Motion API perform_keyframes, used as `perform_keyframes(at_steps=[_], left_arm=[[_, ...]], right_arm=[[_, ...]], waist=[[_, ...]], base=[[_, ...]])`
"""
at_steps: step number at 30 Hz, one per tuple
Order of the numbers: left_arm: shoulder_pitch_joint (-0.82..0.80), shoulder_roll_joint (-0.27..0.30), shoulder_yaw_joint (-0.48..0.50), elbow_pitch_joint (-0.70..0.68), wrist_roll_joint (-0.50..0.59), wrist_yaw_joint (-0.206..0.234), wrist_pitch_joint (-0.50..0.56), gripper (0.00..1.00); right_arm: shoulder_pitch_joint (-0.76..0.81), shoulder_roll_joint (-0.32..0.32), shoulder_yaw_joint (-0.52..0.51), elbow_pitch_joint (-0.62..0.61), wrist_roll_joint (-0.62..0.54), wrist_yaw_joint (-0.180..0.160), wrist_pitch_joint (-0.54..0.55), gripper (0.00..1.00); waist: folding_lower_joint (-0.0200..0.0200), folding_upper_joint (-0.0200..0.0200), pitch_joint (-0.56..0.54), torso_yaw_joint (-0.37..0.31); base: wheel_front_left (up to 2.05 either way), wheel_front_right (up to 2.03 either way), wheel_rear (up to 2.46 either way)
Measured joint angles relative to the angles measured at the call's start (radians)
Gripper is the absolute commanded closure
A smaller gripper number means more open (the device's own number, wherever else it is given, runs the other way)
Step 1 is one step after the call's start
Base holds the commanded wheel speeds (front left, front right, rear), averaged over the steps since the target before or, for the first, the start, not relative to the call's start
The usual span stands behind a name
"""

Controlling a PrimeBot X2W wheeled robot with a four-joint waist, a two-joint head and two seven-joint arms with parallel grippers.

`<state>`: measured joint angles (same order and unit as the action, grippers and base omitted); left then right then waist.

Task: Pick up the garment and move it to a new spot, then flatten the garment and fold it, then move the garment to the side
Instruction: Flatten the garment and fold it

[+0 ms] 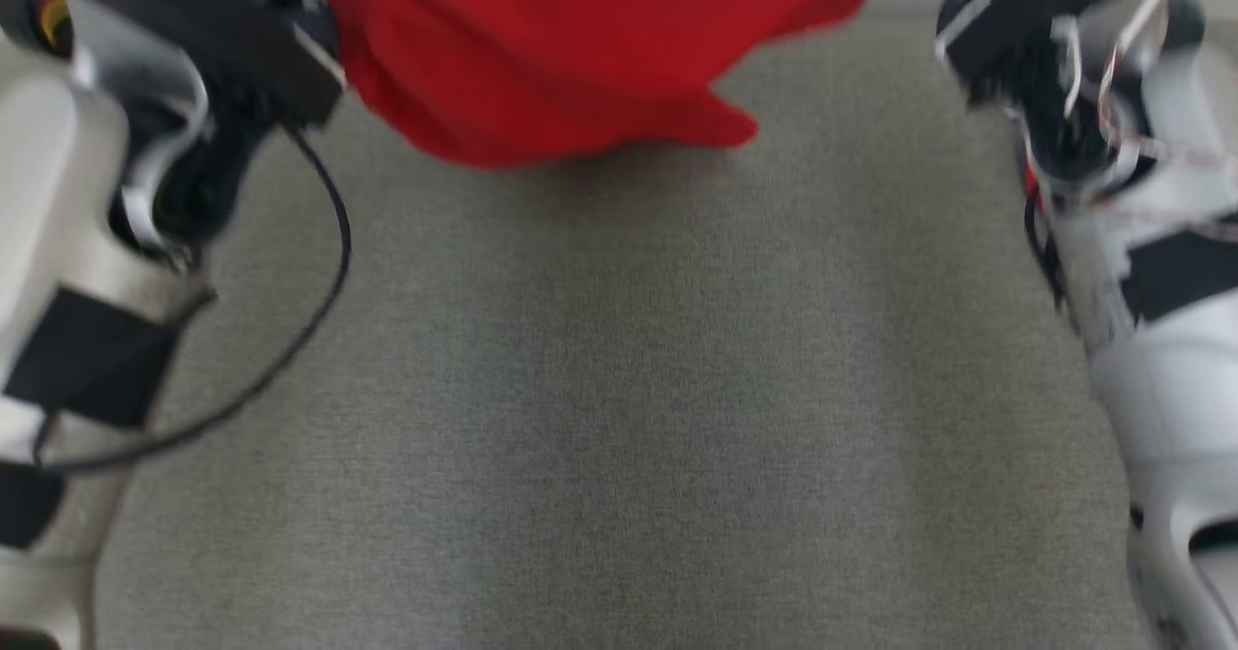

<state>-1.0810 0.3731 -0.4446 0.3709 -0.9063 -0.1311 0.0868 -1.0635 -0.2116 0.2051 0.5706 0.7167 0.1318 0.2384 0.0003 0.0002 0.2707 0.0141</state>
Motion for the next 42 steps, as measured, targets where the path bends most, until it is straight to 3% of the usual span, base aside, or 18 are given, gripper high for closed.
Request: perform_keyframes(at_steps=[1,7,17,24,33,42], left_arm=[[-0.102,0.005,-0.019,0.046,-0.013,0.000,0.021,1.00],[-0.369,0.021,-0.016,0.209,-0.066,0.000,0.036,1.00],[-0.650,0.015,-0.042,0.388,-0.065,-0.001,-0.024,1.00],[-0.727,-0.006,-0.089,0.436,-0.084,-0.001,-0.091,1.00],[-0.619,0.007,-0.181,0.426,-0.137,0.000,-0.167,1.00],[-0.235,0.064,-0.260,0.291,-0.220,0.000,-0.277,1.00]], right_arm=[[-0.119,0.022,0.000,0.069,-0.026,0.000,0.009,1.00],[-0.443,0.081,-0.026,0.269,-0.093,0.000,-0.016,1.00],[-0.734,0.103,-0.074,0.516,-0.201,0.000,-0.126,1.00],[-0.814,0.117,-0.069,0.590,-0.229,0.000,-0.215,1.00],[-0.713,0.129,0.034,0.561,-0.182,0.000,-0.245,1.00],[-0.320,0.057,0.220,0.302,0.035,0.000,-0.239,1.00]], waist=[[0.0001,0.0000,0.042,-0.004],[0.0002,0.0001,0.165,-0.019],[0.0000,0.0001,0.295,-0.038],[-0.0005,0.0000,0.304,-0.036],[-0.0004,-0.0001,0.273,-0.037],[-0.0006,-0.0001,0.188,-0.035]], base=[[0.00,0.00,0.00],[0.00,0.00,0.00],[0.00,0.00,0.00],[0.00,0.00,0.00],[0.00,0.00,0.00],[0.00,0.00,0.00]])
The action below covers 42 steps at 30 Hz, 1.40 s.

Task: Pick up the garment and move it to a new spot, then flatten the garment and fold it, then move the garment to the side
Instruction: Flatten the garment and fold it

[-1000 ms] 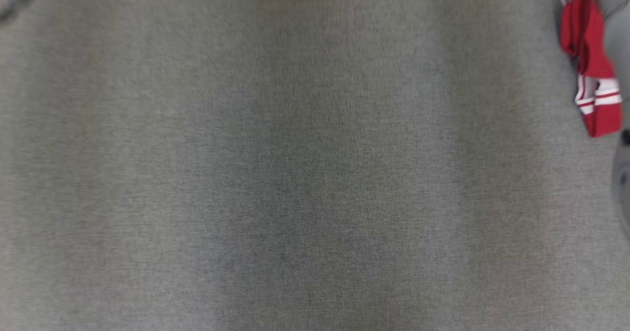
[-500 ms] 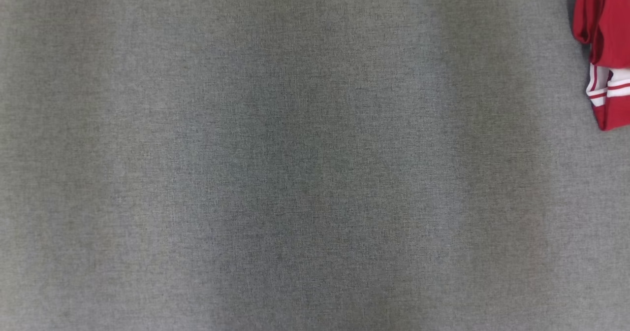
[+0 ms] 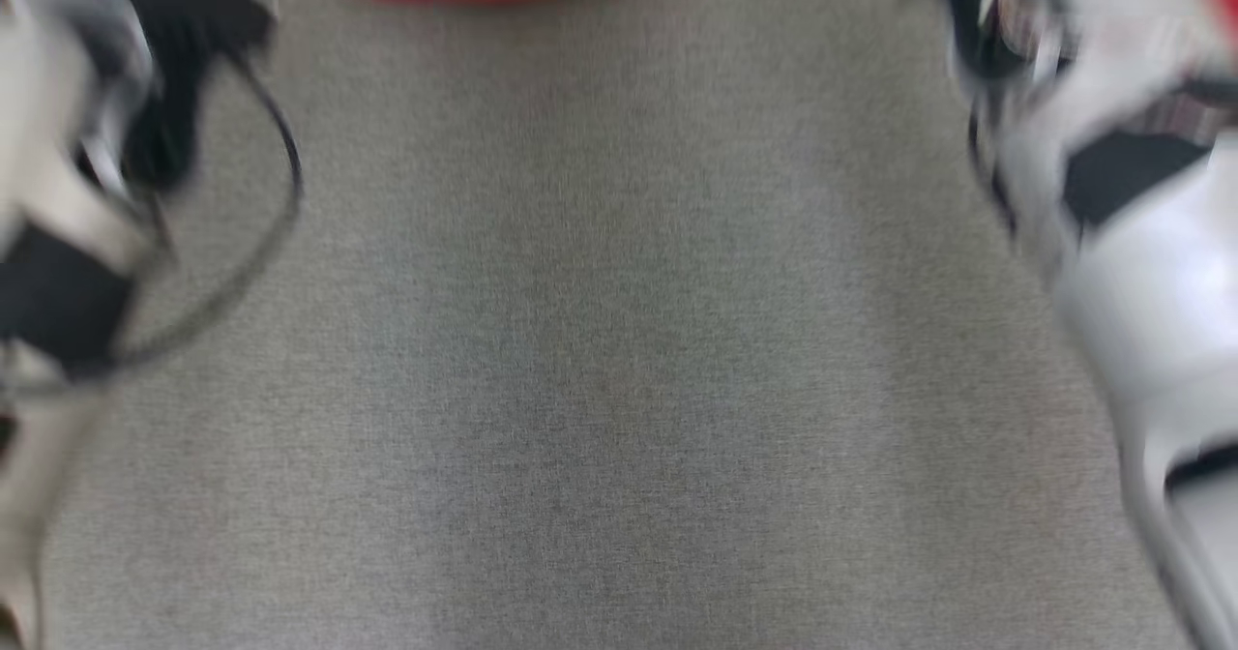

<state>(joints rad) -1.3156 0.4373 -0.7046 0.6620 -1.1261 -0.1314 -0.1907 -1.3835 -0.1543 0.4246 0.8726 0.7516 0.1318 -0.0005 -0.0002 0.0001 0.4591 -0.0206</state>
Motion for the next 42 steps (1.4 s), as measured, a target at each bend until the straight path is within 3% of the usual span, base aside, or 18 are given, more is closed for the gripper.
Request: perform_keyframes(at_steps=[5,10,16,21,23,27,30,42], left_arm=[[0.262,0.015,0.011,-0.108,-0.052,0.007,-0.050,1.00],[0.520,0.011,0.019,-0.233,-0.021,0.076,-0.068,1.00],[0.776,-0.003,0.014,-0.343,0.104,0.151,-0.070,1.00],[0.942,-0.006,-0.007,-0.380,0.146,0.171,-0.071,1.00],[0.991,-0.005,-0.010,-0.387,0.154,0.170,-0.071,1.00],[1.104,0.006,-0.071,-0.397,0.153,0.111,-0.070,1.00],[1.137,0.012,-0.094,-0.397,0.159,0.105,-0.069,1.00],[1.207,-0.023,-0.026,-0.444,0.168,0.060,-0.071,1.00]], right_arm=[[0.281,-0.089,0.070,-0.165,0.112,0.000,-0.006,1.00],[0.567,-0.159,0.105,-0.290,0.164,0.000,-0.025,1.00],[0.857,-0.197,0.104,-0.392,0.171,0.000,-0.068,1.00],[1.040,-0.202,0.058,-0.471,0.159,0.000,-0.088,1.00],[1.115,-0.200,0.011,-0.496,0.157,0.000,-0.099,1.00],[1.293,-0.193,-0.059,-0.563,0.115,0.000,-0.080,1.00],[1.369,-0.177,-0.111,-0.601,0.089,0.000,-0.059,1.00],[1.449,-0.108,-0.286,-0.747,-0.023,0.000,0.051,1.00]], waist=[[0.0000,0.0000,-0.067,0.001],[-0.0001,-0.0002,-0.136,0.010],[-0.0001,-0.0002,-0.215,0.026],[-0.0001,-0.0003,-0.274,0.036],[-0.0001,-0.0003,-0.294,0.040],[-0.0001,-0.0003,-0.341,0.053],[0.0000,-0.0003,-0.361,0.060],[0.0002,-0.0001,-0.372,0.098]], base=[[0.00,0.00,0.00],[0.00,0.00,0.00],[0.00,0.00,0.00],[0.00,0.00,0.00],[0.00,0.00,0.00],[0.00,0.00,0.00],[0.00,0.00,0.00],[0.00,0.00,0.00]])
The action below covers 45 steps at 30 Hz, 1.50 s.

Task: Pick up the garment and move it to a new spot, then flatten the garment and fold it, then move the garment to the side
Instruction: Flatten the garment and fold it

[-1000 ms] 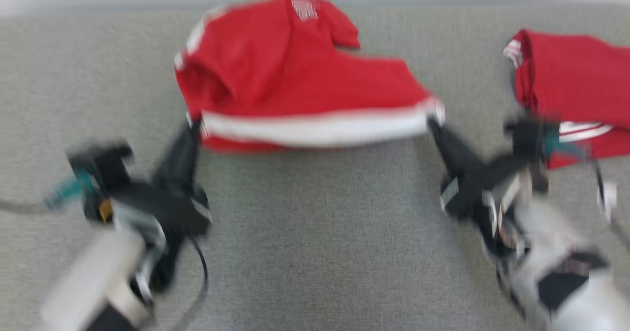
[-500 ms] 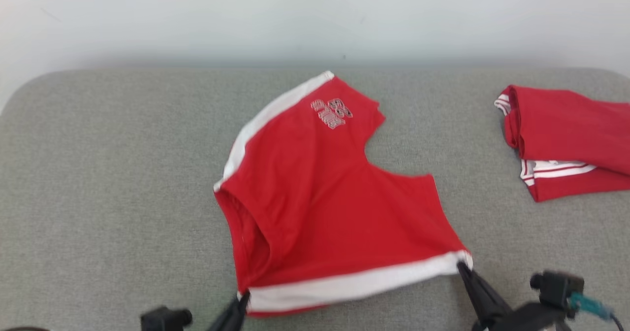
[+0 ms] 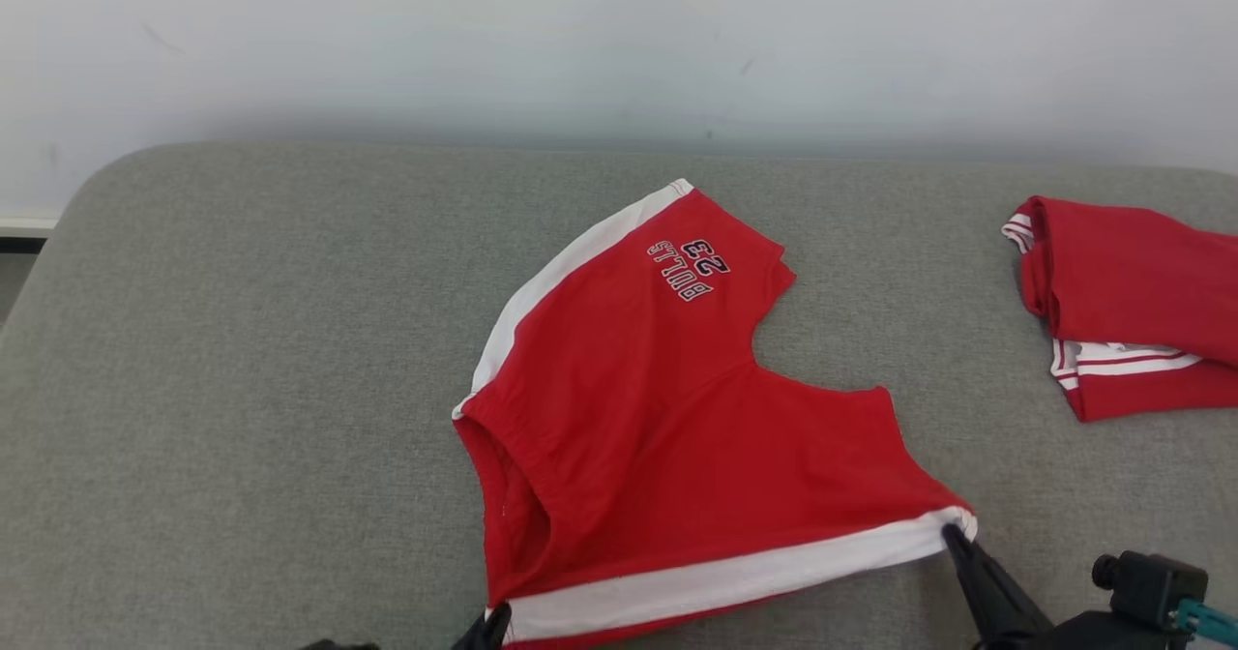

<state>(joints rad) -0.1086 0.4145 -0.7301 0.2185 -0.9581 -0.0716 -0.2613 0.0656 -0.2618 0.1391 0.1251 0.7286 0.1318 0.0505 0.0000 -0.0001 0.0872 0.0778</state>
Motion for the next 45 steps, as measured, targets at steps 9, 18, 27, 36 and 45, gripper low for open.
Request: perform_keyframes(at_steps=[9,18,27,36,45], left_arm=[[-0.001,-0.062,0.119,-0.147,-0.104,-0.052,0.000,1.00],[-0.209,-0.090,0.166,-0.199,-0.220,-0.058,0.000,1.00],[-0.415,-0.156,0.203,-0.016,-0.242,-0.059,-0.001,1.00],[-0.532,-0.233,0.161,0.171,-0.265,-0.059,-0.001,1.00],[-0.616,-0.285,0.123,0.294,-0.281,-0.059,-0.001,1.00]], right_arm=[[-0.169,-0.013,-0.066,-0.021,-0.027,0.000,0.091,1.00],[-0.553,-0.042,-0.028,0.154,-0.067,0.000,0.182,1.00],[-0.927,-0.025,0.072,0.489,-0.125,0.000,0.178,1.00],[-1.165,0.005,0.134,0.815,-0.188,0.000,0.093,1.00],[-1.273,0.031,0.158,1.035,-0.237,0.000,-0.011,1.00]], waist=[[0.0001,0.0001,0.025,0.024],[0.0002,0.0002,0.099,0.061],[0.0004,0.0003,0.196,0.104],[0.0003,0.0003,0.264,0.172],[0.0002,0.0003,0.319,0.222]], base=[[0.00,0.00,0.00],[0.00,0.00,0.00],[0.00,0.00,0.00],[0.00,0.00,0.00],[0.00,0.00,0.00]])
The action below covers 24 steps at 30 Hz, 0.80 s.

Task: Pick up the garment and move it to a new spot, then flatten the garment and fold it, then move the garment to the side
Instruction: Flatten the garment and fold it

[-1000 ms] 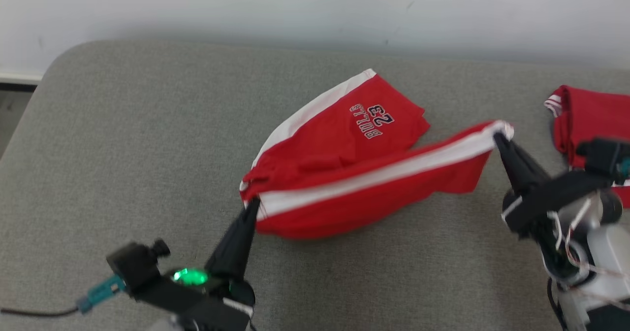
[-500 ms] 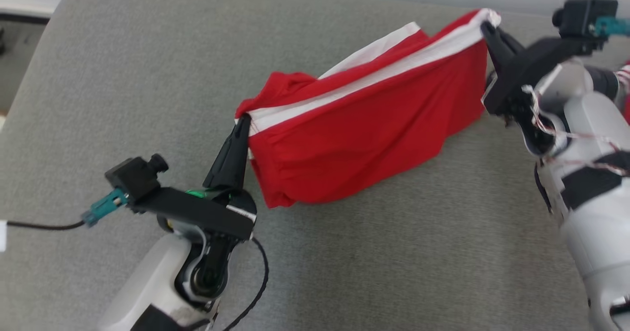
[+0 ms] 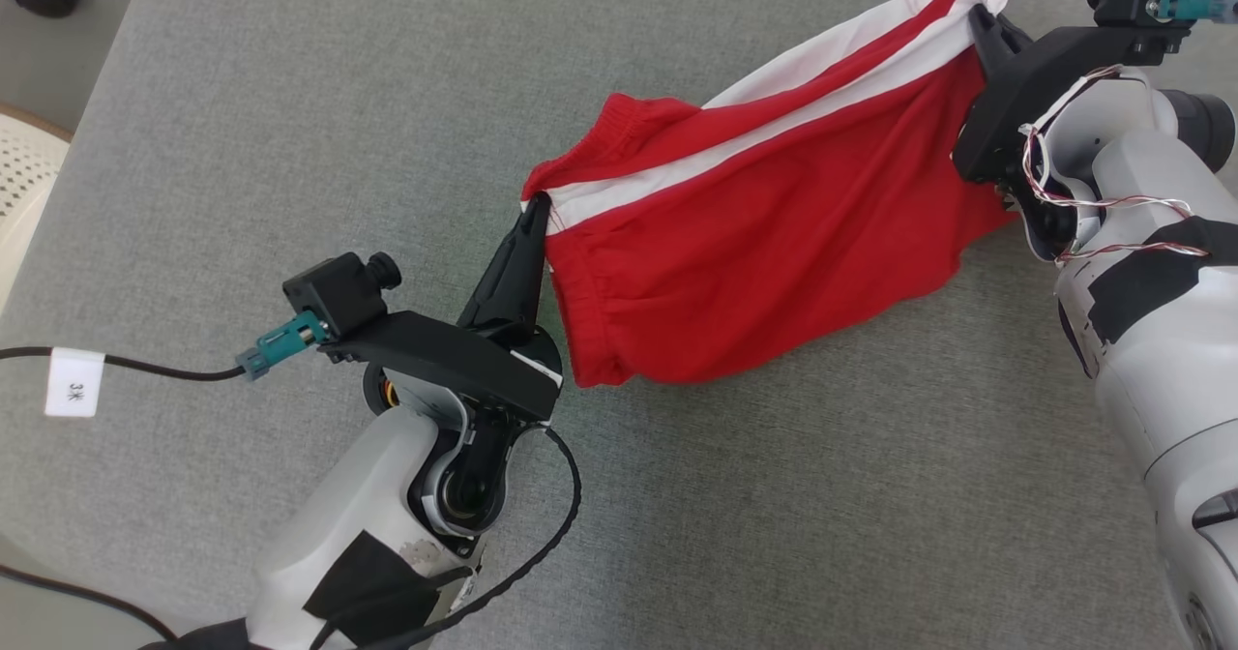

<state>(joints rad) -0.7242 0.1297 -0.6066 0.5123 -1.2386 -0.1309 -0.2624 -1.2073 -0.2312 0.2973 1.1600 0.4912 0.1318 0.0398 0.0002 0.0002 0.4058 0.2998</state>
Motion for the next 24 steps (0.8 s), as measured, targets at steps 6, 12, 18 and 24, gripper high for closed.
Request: perform_keyframes(at_steps=[6,12,18,24], left_arm=[[-0.014,-0.010,-0.013,0.021,0.006,0.000,0.000,1.00],[-0.012,-0.009,-0.003,0.002,0.024,0.000,0.000,1.00],[0.097,0.030,0.018,-0.060,0.061,0.000,0.000,1.00],[0.249,0.083,0.024,-0.134,0.087,0.000,0.000,1.00]], right_arm=[[-0.024,0.001,0.009,0.069,-0.009,0.000,-0.050,1.00],[-0.021,0.015,0.010,0.062,0.033,0.000,-0.104,1.00],[0.107,0.024,0.085,-0.059,0.136,0.000,-0.146,1.00],[0.279,-0.047,0.174,-0.218,0.268,0.000,-0.150,1.00]], waist=[[-0.0001,0.0000,0.014,0.013],[-0.0001,0.0001,-0.002,0.004],[-0.0003,-0.0001,-0.062,-0.018],[-0.0004,-0.0003,-0.141,-0.060]], base=[[0.00,0.00,0.00],[0.00,0.00,0.00],[0.00,0.00,0.00],[0.00,0.00,0.00]])
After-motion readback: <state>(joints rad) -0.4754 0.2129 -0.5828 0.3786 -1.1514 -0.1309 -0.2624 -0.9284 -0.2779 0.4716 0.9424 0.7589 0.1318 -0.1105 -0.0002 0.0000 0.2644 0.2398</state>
